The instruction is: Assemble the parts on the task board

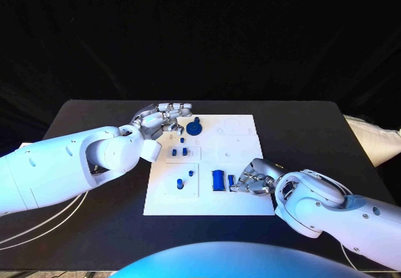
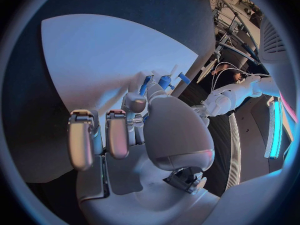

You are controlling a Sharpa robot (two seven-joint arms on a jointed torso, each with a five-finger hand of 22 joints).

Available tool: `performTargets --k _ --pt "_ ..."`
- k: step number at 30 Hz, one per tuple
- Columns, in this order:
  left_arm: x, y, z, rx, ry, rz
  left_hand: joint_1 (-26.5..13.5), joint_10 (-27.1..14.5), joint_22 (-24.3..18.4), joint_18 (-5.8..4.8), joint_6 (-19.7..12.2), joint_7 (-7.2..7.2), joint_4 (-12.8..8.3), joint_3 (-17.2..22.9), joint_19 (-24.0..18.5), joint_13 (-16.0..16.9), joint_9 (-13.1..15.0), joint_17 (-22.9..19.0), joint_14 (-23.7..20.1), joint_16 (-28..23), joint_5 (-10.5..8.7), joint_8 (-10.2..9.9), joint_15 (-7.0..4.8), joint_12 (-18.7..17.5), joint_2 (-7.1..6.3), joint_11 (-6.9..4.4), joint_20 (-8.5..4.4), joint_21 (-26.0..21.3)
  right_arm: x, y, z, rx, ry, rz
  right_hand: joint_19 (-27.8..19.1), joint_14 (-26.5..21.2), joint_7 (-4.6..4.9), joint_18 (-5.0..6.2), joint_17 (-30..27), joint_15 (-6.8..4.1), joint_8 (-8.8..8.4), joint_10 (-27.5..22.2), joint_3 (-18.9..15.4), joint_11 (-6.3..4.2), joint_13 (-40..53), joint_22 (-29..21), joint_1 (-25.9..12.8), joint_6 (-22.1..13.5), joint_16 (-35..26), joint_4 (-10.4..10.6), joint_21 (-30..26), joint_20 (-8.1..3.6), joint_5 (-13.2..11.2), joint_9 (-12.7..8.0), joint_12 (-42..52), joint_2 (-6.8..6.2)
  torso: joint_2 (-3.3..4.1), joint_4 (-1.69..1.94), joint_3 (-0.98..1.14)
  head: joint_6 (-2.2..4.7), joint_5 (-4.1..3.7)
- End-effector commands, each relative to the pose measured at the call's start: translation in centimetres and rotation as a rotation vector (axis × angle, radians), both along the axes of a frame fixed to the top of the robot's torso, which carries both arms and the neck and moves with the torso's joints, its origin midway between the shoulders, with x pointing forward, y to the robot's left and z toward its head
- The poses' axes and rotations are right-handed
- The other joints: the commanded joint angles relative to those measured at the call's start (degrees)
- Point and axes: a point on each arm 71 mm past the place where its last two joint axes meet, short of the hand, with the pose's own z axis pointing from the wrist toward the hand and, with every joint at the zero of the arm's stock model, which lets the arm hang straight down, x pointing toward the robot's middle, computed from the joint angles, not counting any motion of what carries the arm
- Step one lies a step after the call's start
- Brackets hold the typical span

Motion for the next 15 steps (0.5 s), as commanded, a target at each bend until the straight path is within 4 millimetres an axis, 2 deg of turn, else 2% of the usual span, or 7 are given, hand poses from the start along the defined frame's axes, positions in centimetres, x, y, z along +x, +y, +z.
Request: performTargets --k 1,5,9,15 --pt "-0.1 -0.2 0.1 -0.01 -0.007 -0.018 -0.26 -0.45 -0.14 0.85 -0.24 0.28 0.17 -0.34 -0.42 0.06 -0.07 -0.12 -0.46 -0.28 0.2 0.24 0.09 0.43 0.66 -0.06 0.04 -0.28 0.0 0.0 -0.3 -0.02 0.0 0.016 2.66 3.86 0.32 -0.93 4.55 -0.35 -0.39 0.07 -0.18 -0.1 0.01 9.11 0.41 0.21 -0.09 -0.34 -0.15 -0.36 0.34 -0.15 -0.12 0.19 0.01 -0.12 -0.03 -0.06 0.21" --pt "-0.1 -0.1 0.1 -0.009 -0.006 -0.017 -0.26 -0.45 -0.14 0.85 -0.24 0.28 0.17 -0.34 -0.42 0.06 -0.07 -0.12 -0.46 -0.28 0.2 0.24 0.09 0.43 0.66 -0.06 0.04 -0.28 0.0 0.0 0.0 -0.004 -0.019 0.006 2.65 3.86 0.4 -0.92 4.53 -0.31 -0.5 0.05 -0.95 -0.04 0.0 9.11 0.04 0.17 -0.12 -0.09 -0.17 -0.34 1.05 -0.13 -0.18 0.07 -0.06 -0.22 -0.07 0.0 0.25" --pt "-0.1 -0.1 0.1 -0.01 -0.007 -0.018 -0.26 -0.45 -0.14 0.85 -0.24 0.28 0.17 -0.34 -0.42 0.06 -0.07 -0.12 -0.46 -0.28 0.2 0.24 0.09 0.43 0.66 -0.06 0.04 -0.28 -0.2 0.0 0.5 0.024 -0.042 -0.008 2.61 3.83 0.45 -0.9 4.43 -0.24 -0.66 -0.02 -2.49 0.02 -0.1 9.04 -1.02 0.16 -0.21 0.78 -0.24 -0.28 2.33 -0.09 -0.46 -0.25 -0.07 -0.2 -0.02 0.08 0.19" --pt "-0.1 0.1 0.1 -0.013 -0.009 -0.019 -0.34 -0.51 -0.23 0.87 -0.27 0.29 0.21 -0.38 -0.47 0.06 -0.09 -0.15 -0.48 -0.28 0.19 0.24 0.11 0.46 0.68 -0.05 0.06 -0.43 -0.1 -0.4 1.7 0.159 -0.074 -0.056 1.82 3.46 0.75 -0.53 2.88 -0.04 -1.35 -1.26 -4.88 0.3 -1.95 7.69 -1.87 -0.75 -1.39 2.15 -1.43 -0.14 3.78 -0.19 -3.79 -0.87 -0.29 -0.44 -0.38 0.69 -0.12"
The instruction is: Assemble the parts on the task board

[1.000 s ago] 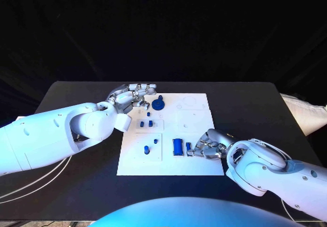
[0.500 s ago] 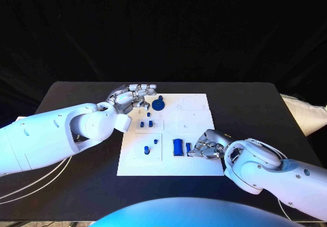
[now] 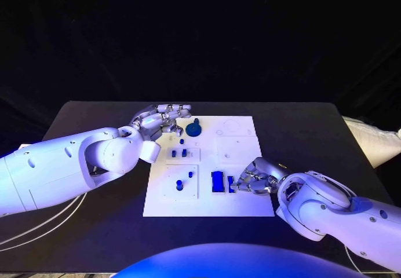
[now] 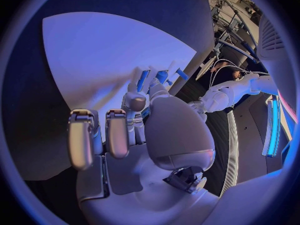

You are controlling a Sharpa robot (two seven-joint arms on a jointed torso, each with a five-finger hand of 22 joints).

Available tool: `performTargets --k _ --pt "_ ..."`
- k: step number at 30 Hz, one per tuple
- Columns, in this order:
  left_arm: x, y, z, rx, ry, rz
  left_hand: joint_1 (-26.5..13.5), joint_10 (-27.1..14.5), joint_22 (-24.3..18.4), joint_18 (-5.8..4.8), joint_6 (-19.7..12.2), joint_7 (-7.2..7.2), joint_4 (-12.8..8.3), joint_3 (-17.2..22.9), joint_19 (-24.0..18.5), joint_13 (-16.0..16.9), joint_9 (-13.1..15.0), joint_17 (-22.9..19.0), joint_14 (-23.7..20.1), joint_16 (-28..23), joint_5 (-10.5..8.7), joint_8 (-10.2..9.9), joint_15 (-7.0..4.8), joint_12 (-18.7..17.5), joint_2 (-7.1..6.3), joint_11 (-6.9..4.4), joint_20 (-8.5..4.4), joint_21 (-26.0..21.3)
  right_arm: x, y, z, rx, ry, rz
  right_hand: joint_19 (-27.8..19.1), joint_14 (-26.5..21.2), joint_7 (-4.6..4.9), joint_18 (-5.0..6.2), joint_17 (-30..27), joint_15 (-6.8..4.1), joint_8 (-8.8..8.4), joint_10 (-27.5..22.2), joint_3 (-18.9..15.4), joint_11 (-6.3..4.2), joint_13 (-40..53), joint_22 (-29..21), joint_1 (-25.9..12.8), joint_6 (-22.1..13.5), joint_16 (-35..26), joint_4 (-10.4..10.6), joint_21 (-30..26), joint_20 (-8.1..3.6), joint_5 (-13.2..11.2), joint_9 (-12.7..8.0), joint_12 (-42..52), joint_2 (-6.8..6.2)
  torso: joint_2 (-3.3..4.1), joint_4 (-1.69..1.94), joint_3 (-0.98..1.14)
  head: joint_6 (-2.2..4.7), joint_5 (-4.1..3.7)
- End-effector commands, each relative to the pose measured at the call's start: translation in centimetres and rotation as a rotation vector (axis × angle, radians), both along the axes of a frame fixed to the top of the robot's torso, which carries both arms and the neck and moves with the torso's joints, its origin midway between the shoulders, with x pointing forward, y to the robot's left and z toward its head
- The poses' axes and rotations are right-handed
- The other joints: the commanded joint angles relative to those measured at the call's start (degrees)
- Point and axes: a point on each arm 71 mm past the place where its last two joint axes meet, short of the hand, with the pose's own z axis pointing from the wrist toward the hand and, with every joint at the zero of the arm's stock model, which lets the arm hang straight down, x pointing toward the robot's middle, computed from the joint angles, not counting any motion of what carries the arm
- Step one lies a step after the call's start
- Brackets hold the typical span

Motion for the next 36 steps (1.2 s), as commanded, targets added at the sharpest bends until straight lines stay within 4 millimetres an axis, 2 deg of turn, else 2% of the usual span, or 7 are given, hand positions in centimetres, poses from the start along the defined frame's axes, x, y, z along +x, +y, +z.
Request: performTargets --k 1,7,12,21,25,32,36 --pt "-0.1 -0.3 0.2 -0.018 -0.01 -0.025 -0.18 -0.58 -0.18 0.88 -0.29 0.29 0.1 -0.28 -0.52 0.06 -0.11 -0.19 -0.54 -0.33 0.18 0.24 0.12 0.23 0.42 -0.03 0.07 -0.56 0.4 -0.1 1.0 0.161 -0.046 -0.04 1.18 3.11 0.44 -0.25 1.52 0.12 -0.96 -1.69 -1.0 0.26 -2.14 6.59 -0.17 -1.29 -1.64 0.31 -1.49 -0.03 0.84 -0.22 -3.68 -0.17 -0.25 -0.18 -0.27 0.57 -0.2" --pt "0.6 0.0 0.1 -0.03 -0.029 0.025 -2.26 -6.18 -6.03 0.98 -2.11 1.47 1.2 -2.95 -11.34 -1.52 -0.83 -12.02 -13.28 -12.27 0.55 -0.31 2.37 -1.74 -1.11 1.96 1.93 -11.44 2.8 -1.1 2.0 0.497 -0.079 -0.087 -7.15 -1.54 2.42 3.26 -14.19 1.55 -3.84 -9.42 -0.3 1.99 -12.16 -7.49 7.28 -5.41 -15.52 -1.93 -14.8 1.17 1.67 -1.55 -19.4 2.74 -1.56 -0.39 -0.85 2.07 -0.67" --pt "1.3 1.0 -0.8 -0.021 -0.033 0.146 -1.5 -5.6 -10.06 1.21 -1.52 1.54 1.2 -3.71 -16.48 -2.17 -0.95 -17.91 -16.0 -21.03 0.77 0.44 3.35 -0.73 -0.3 2.25 3.28 -16.95 6.3 -3.3 2.0 0.738 -0.059 -0.228 -19.32 -9.04 4.42 7.86 -37.37 3.15 -5.69 -13.56 2.18 3.63 -22.0 -31.56 13.48 -7.23 -41.15 -4.02 -40.23 2.54 0.05 -3.91 -28.56 4.22 -3.39 -0.4 -1.05 4.23 -1.06" --pt "2.2 2.7 -3.3 -0.017 -0.009 0.303 -0.8 -2.41 -18.18 1.78 -0.02 0.65 1.96 -2.35 -20.56 -4.6 -1.31 -26.11 -13.17 -38.39 0.81 0.67 4.64 -2.22 -0.01 1.84 5.21 -24.79 11.9 -4.3 1.0 1.036 -0.065 -0.303 -29.08 -21.82 6.83 7.09 -54.62 8.91 -5.78 -17.93 7.7 8.5 -44.02 -46.95 18.07 -9.28 -69.26 -5.53 -62.15 7.62 0.23 -9.9 -42.71 3.15 -7.07 -0.67 -1.96 8.39 -1.04" --pt "2.7 3.4 -4.0 -0.012 -0.003 0.334 -0.92 -2.23 -21.72 1.8 -0.3 0.83 2.27 -1.52 -21.87 -4.64 -1.52 -27.96 -12.23 -44.46 0.79 -0.5 5.35 -4.64 -0.28 2.38 5.99 -27.67 13.1 -3.9 0.2 1.089 -0.065 -0.302 -28.18 -20.42 6.77 7.64 -61.66 9.99 -5.71 -17.28 10.08 8.68 -52.74 -51.17 16.31 -8.81 -75.47 -7.35 -67.23 9.49 0.04 -13.24 -42.67 1.97 -8.27 -0.74 -1.88 8.79 -0.53" --pt "3.5 3.9 -4.9 0.046 -0.023 0.396 -0.88 -3.91 -28.31 1.56 -1.86 1.31 2.38 -1.37 -27.97 -4.71 -1.78 -31.63 -16.06 -53.48 0.77 -2.83 7.89 -8.97 -0.71 4.04 8.75 -31.68 14.4 -3.5 -0.7 1.128 -0.057 -0.28 -22.71 -14.73 7.14 7.82 -64.95 8.84 -5.7 -15.93 12.55 8.39 -57.68 -53.58 15.52 -8.09 -76.65 -10.16 -68.46 8.04 -1.66 -15.37 -42.69 1.77 -9.13 -0.4 -1.55 9.76 -0.54" --pt "3.5 3.9 -5.0 0.068 -0.037 0.417 -0.69 -4.89 -30.37 1.69 -2.16 0.99 2.22 -1.92 -29.04 -4.73 -1.8 -32.81 -16.67 -55.63 0.8 -3.25 8.35 -10.26 -0.48 4.69 9.4 -31.61 14.7 -3.6 -1.1 1.128 -0.071 -0.285 -22.11 -14.51 7.33 7.75 -67.32 9.17 -5.75 -15.51 13.9 8.54 -60.13 -55.76 14.05 -7.86 -78.53 -11.63 -70.72 8.17 -1.63 -16.62 -42.65 1.45 -9.2 -0.29 -1.13 10.3 -0.13"
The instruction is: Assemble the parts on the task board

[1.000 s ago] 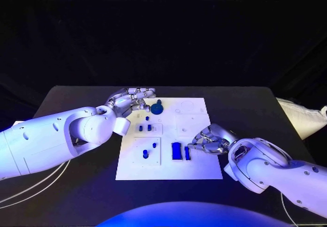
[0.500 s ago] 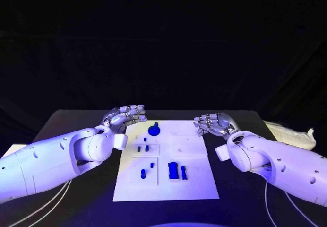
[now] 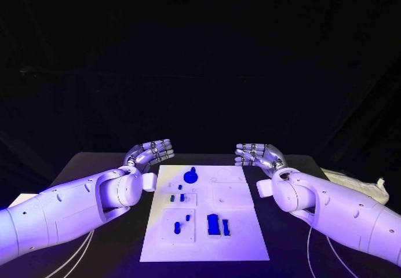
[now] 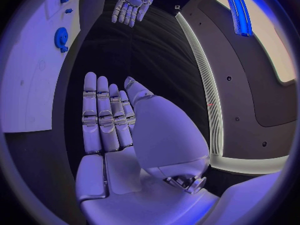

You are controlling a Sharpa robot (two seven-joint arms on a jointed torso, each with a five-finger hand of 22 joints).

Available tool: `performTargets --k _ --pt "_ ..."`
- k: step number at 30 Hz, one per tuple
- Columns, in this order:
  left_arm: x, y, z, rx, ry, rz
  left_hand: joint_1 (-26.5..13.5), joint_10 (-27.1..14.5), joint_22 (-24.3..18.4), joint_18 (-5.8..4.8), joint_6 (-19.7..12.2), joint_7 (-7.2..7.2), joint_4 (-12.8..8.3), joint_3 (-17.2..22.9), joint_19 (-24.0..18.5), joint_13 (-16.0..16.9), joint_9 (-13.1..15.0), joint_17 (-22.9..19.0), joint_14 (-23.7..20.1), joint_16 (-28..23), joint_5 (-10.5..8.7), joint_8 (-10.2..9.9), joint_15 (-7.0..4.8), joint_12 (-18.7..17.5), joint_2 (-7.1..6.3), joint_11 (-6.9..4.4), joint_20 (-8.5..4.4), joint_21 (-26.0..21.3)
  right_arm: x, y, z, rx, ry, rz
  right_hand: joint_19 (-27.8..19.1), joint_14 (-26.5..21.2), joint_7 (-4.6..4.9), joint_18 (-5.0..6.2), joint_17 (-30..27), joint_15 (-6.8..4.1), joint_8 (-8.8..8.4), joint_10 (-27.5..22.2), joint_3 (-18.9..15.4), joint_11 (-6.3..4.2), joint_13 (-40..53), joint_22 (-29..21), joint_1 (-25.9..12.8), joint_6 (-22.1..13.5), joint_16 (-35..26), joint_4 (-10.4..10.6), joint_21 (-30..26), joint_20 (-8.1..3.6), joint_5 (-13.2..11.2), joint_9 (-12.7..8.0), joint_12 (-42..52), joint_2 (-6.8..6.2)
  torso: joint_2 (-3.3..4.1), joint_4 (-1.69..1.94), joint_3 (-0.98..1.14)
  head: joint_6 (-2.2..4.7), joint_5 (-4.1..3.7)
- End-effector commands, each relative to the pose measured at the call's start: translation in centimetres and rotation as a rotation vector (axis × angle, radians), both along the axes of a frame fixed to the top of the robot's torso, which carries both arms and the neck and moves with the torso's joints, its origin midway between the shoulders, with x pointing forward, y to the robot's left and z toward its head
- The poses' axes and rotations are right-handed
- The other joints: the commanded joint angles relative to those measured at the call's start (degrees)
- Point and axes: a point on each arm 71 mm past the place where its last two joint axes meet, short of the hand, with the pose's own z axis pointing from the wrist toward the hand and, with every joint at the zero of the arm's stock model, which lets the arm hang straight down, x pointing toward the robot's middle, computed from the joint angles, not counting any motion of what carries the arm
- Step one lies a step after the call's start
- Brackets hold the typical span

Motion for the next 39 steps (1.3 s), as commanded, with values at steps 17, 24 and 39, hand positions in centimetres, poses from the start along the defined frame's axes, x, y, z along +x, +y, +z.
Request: performTargets --k 17,24,39 --pt "-1.8 -2.5 1.9 0.143 -0.087 0.04 -45.66 -35.42 -15.4 -4.83 -33.64 -5.79 -1.94 -12.78 -26.45 -3.62 -3.79 -7.43 -32.79 -9.23 -7.26 -3.94 -8.62 -4.92 7.47 -5.72 -9.04 -3.65 -1.2 1.7 3.2 0.014 -0.06 -0.089 -36.12 -41.09 -6.16 -5.27 -8.34 -4.48 -3.52 -37.74 -5.73 -7.73 -4.32 -12.26 -50.23 -33.47 -4.21 -3.94 -9.14 -5.55 -9.43 -7.74 -3.86 2.11 2.85 0.79 2.4 4.53 -0.37" --pt "-3.2 -4.1 3.5 0.223 -0.161 0.066 -54.11 -41.88 -18.11 -5.44 -39.76 -9.98 -1.94 -15.09 -31.24 -3.62 -3.79 -7.43 -38.79 -9.23 -7.26 -3.94 -8.62 -4.92 7.47 -9.81 -10.68 -3.65 -3.0 2.6 5.2 -0.001 -0.077 -0.158 -42.73 -48.45 -10.79 -5.89 -8.34 -4.48 -3.52 -44.56 -10.42 -7.73 -4.32 -14.23 -59.21 -39.59 -4.21 -3.94 -14.36 -9.85 -9.43 -7.74 -3.86 2.11 3.06 0.84 2.55 4.82 -0.41" --pt "-3.6 -4.4 3.9 0.241 -0.18 0.074 -65.39 -50.5 -21.73 -9.83 -47.9 -9.98 -1.94 -21.74 -37.45 -3.62 -3.79 -7.43 -46.77 -9.23 -7.26 -3.94 -8.62 -4.92 7.47 -9.81 -15.43 -3.65 -3.7 2.9 5.7 -0.01 -0.079 -0.18 -51.53 -58.21 -10.79 -10.19 -8.34 -4.48 -3.52 -53.66 -10.42 -7.73 -4.32 -19.87 -71.16 -47.7 -4.21 -3.94 -14.36 -9.85 -9.43 -7.74 -3.86 2.11 3.06 0.84 2.55 4.82 -0.41"
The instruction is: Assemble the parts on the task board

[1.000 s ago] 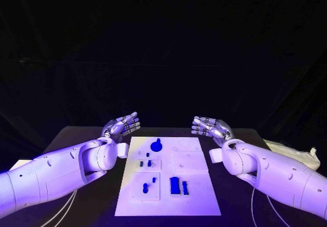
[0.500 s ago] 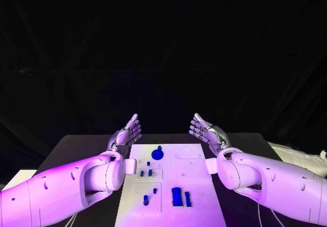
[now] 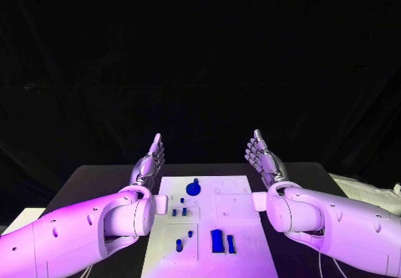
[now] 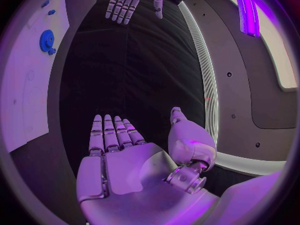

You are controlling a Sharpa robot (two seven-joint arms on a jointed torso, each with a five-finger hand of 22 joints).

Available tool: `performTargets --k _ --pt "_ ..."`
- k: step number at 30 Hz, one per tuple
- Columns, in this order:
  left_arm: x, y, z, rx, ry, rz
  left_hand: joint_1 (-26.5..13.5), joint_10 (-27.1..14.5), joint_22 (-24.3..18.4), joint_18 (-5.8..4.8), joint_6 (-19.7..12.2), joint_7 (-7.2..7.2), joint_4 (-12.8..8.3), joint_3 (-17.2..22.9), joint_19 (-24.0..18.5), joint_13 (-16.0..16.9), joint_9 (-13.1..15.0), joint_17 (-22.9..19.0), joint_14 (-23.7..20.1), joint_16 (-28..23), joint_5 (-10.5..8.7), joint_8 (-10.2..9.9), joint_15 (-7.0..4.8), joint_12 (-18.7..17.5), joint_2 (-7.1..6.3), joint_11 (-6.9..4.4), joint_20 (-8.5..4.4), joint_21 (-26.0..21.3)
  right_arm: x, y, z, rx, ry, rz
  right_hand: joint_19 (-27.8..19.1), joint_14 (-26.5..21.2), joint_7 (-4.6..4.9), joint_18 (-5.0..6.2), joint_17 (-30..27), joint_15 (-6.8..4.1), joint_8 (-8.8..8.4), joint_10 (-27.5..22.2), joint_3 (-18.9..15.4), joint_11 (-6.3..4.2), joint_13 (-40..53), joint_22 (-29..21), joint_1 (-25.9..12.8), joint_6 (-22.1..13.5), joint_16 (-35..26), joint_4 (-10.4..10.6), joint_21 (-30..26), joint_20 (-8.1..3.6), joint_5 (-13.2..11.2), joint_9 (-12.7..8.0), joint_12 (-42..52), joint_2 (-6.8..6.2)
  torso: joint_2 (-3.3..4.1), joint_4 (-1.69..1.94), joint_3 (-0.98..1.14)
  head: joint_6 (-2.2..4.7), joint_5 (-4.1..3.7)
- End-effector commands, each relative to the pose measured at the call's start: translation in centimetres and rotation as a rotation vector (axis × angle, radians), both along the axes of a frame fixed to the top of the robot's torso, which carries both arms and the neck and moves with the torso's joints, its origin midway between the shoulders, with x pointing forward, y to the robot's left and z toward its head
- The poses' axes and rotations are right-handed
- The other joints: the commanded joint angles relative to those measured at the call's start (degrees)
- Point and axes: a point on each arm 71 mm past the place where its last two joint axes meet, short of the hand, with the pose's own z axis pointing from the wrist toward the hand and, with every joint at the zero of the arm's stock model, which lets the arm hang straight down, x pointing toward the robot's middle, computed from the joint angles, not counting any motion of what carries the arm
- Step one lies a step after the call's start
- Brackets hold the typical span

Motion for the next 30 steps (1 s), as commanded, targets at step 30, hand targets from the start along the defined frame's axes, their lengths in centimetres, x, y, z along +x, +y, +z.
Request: performTargets --k 30 --pt "-0.03 -0.04 0.33 0.023 -0.04 0.008 -18.42 -14.02 -5.89 -1.59 -13.34 -0.18 0.03 -4.73 -10.51 -0.07 -0.08 -0.13 -13.03 -0.38 -0.38 -0.4 -0.11 -0.33 0.05 -0.17 -0.94 -0.2 -0.03 -0.09 0.16 -0.001 -0.018 -0.022 -14.34 -15.93 -0.31 -1.22 -0.08 0.01 -0.41 -14.76 -0.64 -0.07 -0.07 -2.15 -19.5 -13.21 -0.22 0.07 -0.67 -0.23 -0.51 -0.12 -0.38 -0.02 0.01 0.0 0.01 0.0 0.0"
